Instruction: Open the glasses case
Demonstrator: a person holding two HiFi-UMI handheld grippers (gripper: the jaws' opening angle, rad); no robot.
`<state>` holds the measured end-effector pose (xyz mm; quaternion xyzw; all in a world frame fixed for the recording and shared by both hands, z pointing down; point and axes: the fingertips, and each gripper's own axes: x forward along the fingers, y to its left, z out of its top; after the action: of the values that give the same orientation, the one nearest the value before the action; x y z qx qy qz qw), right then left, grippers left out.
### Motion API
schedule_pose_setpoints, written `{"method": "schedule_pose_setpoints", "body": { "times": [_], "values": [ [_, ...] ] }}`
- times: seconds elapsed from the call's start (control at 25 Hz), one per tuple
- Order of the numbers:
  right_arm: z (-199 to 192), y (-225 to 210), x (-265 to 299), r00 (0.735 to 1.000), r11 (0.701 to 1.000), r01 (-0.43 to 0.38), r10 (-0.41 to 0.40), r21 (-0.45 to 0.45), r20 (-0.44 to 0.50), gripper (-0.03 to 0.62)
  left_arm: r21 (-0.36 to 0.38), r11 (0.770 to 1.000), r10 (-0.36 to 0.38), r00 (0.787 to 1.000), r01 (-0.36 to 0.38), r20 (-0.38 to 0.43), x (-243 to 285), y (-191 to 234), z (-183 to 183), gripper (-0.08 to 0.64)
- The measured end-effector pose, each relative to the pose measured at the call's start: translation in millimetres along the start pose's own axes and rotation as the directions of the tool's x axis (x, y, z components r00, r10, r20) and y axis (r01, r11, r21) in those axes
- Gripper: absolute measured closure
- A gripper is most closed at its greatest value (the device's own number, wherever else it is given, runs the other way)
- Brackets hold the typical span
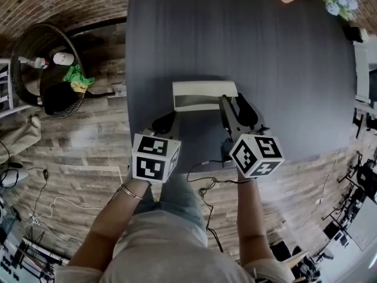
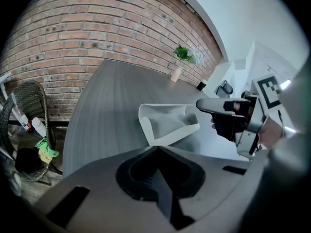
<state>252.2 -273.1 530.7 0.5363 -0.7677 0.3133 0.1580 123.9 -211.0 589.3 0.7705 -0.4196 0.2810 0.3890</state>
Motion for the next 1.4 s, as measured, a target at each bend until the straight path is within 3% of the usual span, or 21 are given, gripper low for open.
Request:
{"method": "schedule_pose_setpoints", "body": {
  "times": [0.8, 0.96, 1.16, 1.4],
  "values": [
    [12, 0, -14, 0.999, 0.999, 0.034, -0.034, 0.005, 0.039, 0.417, -0.005, 1.0, -0.003, 1.0, 0.003, 0.005, -1, 4, 0, 0.561],
    [11, 6, -24, 0.997, 0.997, 0.068, -0.069, 0.019, 0.037, 0.448, 0.019, 1.0, -0.013, 1.0, 0.013, -0.003, -3, 4, -1, 0.561],
    [14, 17, -46, 0.992, 0.993, 0.109, -0.111, 0.037, 0.06, 0.48, -0.012, 0.999, -0.044, 0.999, 0.044, -0.01, -9, 5, 1, 0.561],
    [23, 28, -82, 0.978, 0.983, 0.176, -0.18, 0.046, 0.109, 0.559, 0.052, 0.994, -0.095, 0.993, 0.092, 0.064, -50, -12, 26, 0.561]
  ]
}}
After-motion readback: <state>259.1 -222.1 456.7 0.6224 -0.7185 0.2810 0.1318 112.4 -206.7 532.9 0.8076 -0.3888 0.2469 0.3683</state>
